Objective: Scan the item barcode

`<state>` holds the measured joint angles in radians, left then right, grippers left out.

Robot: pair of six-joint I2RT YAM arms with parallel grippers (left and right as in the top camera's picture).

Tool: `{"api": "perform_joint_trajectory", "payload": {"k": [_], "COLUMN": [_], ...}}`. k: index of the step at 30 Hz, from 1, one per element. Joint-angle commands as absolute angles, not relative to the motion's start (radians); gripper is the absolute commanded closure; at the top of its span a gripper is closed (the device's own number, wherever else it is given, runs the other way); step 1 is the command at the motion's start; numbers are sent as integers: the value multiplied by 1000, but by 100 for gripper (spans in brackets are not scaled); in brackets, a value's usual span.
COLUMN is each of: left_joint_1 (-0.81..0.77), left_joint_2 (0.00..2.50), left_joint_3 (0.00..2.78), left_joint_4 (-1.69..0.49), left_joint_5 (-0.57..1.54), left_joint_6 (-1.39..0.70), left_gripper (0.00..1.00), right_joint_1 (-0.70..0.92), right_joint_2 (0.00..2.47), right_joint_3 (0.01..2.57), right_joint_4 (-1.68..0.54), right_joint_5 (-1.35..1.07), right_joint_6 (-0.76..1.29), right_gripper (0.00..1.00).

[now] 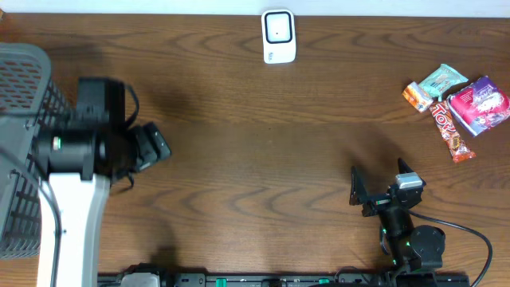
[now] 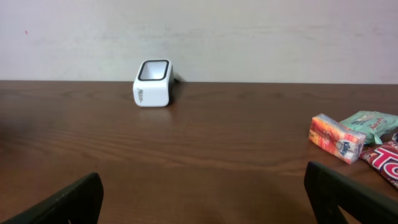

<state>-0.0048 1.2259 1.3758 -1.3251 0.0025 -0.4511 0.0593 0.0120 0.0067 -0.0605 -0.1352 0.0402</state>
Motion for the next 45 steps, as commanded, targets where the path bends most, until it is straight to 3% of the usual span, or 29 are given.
{"api": "perform_joint_trajectory", "payload": {"k": [1, 18, 28, 45], "left_joint_1": [-3, -3, -3, -3], "left_joint_2": [1132, 624, 503, 173], "left_joint_3": [1222, 474, 262, 69], "left_joint_4": [-1234, -598, -209, -129], "left_joint_5": [-12, 21, 266, 280], "left_joint_6": [-430, -431, -337, -310], "left_gripper": [2, 2, 2, 2], "right_joint_1": [60, 60, 60, 60], "right_joint_2": [6, 6, 6, 6], "right_joint_3": [6, 6, 6, 6], "right_joint_4": [-64, -64, -64, -64], "right_joint_5": [-140, -140, -140, -140], "right_joint_6": [28, 28, 28, 28], "right_gripper": [1, 1, 1, 1]}}
